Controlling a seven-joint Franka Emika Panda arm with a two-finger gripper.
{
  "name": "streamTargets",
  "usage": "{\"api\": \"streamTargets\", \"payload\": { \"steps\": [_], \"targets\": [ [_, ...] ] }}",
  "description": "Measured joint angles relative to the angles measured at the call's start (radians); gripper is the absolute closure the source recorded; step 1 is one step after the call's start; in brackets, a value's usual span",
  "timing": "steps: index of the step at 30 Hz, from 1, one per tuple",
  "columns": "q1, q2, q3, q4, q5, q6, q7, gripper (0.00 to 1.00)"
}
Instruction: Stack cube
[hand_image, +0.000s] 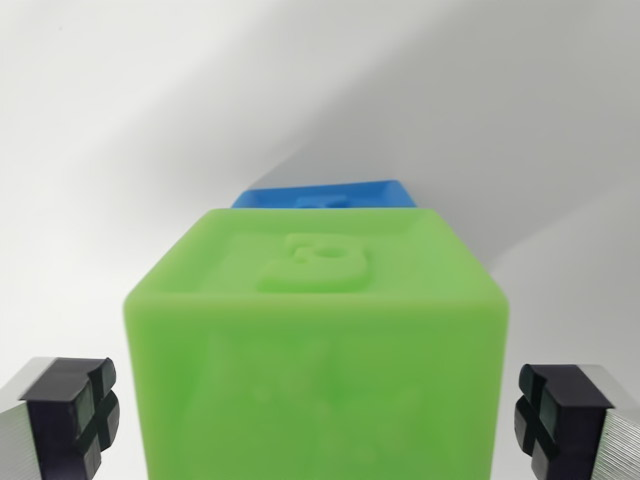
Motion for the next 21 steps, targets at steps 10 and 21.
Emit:
{"api": "streamTargets", "payload": {
  "steps": [10, 21],
  "targets": [
    [0.000, -0.086, 0.001, -0.008, 0.008, -0.076, -0.006, 0.00],
    [0.001, -0.218, 0.002, -0.012, 0.017, -0.201, -0.012, 0.00]
  ]
}}
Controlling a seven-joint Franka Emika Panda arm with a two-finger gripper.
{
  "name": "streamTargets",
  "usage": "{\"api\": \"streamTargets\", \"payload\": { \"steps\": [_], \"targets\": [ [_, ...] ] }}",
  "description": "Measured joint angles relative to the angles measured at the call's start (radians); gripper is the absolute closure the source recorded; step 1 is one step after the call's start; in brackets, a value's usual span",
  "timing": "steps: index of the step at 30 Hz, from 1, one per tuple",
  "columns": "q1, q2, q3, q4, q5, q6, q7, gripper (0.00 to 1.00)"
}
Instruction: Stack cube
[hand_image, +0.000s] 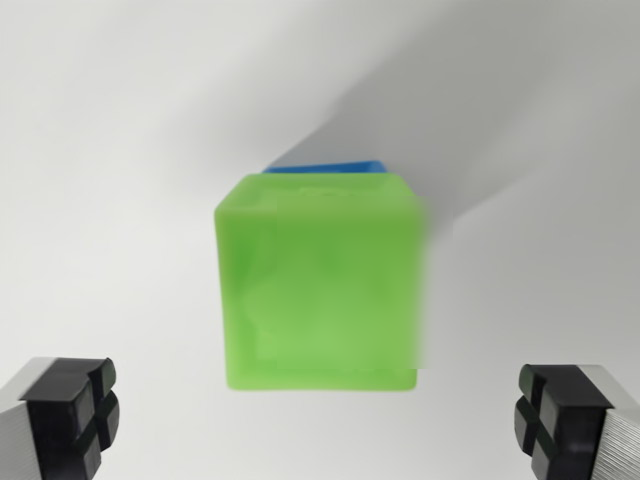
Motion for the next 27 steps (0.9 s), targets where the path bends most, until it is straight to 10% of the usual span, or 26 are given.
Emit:
{"api": "streamTargets", "payload": {
  "steps": [27],
  "targets": [
    [0.002, -0.294, 0.000, 0.077, 0.006, -0.369, -0.004, 0.00]
  ]
}}
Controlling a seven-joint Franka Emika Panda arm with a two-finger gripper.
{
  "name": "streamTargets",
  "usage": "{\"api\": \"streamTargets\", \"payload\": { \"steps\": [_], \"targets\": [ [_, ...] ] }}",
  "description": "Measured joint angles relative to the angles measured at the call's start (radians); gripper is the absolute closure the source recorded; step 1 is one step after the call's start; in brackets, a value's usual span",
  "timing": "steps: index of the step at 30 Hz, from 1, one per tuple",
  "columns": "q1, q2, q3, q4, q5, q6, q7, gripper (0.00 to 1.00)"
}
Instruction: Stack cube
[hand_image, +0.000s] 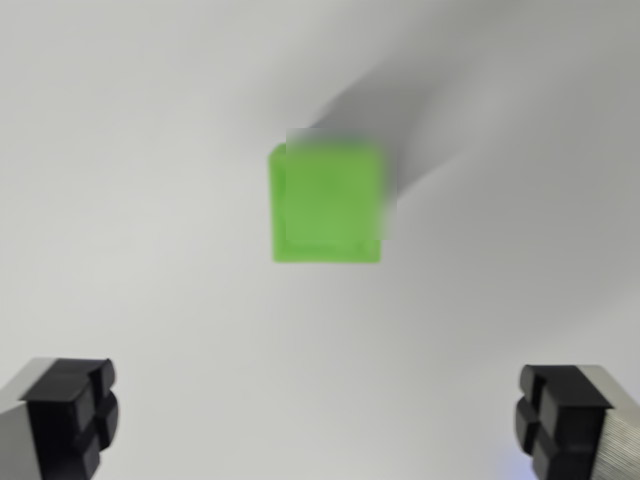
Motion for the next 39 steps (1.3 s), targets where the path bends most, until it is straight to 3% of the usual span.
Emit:
{"api": "streamTargets", "payload": {
  "steps": [23, 39],
  "targets": [
    [0.000, -0.120, -0.002, 0.134, 0.000, -0.254, -0.001, 0.00],
    [0.000, -0.143, -0.003, 0.194, 0.000, -0.338, -0.001, 0.00]
  ]
}}
